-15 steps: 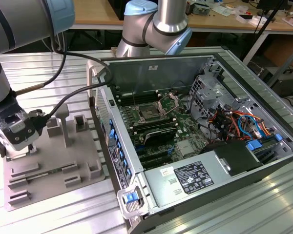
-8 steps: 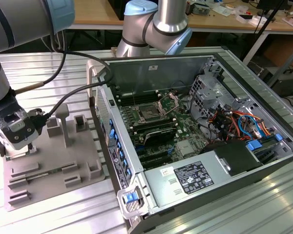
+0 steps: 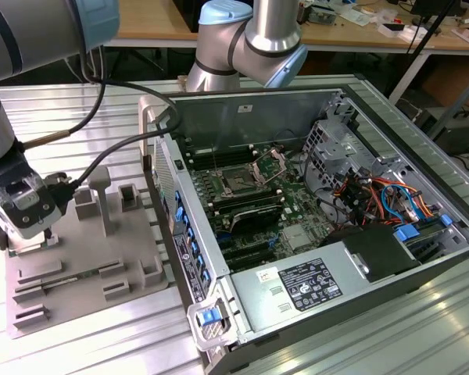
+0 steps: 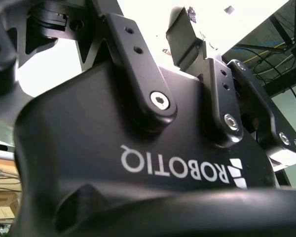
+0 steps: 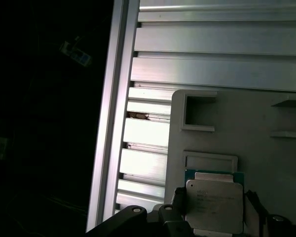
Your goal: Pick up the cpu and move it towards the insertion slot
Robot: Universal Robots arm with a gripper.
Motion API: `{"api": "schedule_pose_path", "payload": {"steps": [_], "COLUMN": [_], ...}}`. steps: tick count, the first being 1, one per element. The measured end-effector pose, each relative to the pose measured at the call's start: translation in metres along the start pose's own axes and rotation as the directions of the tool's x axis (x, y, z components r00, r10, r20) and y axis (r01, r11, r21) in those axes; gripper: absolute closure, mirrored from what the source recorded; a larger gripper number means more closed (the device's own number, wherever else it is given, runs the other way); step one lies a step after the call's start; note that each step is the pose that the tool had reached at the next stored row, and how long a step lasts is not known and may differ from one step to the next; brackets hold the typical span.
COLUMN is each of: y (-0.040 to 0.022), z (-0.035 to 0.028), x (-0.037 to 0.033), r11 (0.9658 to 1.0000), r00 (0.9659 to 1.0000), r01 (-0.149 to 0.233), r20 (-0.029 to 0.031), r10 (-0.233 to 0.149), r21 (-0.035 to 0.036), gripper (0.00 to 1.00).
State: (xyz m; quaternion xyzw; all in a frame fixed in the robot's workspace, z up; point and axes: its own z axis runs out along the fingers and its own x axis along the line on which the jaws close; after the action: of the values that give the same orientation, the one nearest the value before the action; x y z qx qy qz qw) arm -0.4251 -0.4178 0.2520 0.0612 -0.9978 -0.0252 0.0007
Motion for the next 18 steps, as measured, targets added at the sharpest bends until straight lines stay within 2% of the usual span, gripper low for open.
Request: {"api": "schedule_pose_path", "payload": {"steps": [18], "y": [0.0003], "z": [-0.0062], "x": [0.0000], "r11": [1.0000], "r00": [1.0000], "r01": [0.000], "r20": [0.0000], "r10": [0.000], "r21": [0.0001], "gripper": [0.45]}}
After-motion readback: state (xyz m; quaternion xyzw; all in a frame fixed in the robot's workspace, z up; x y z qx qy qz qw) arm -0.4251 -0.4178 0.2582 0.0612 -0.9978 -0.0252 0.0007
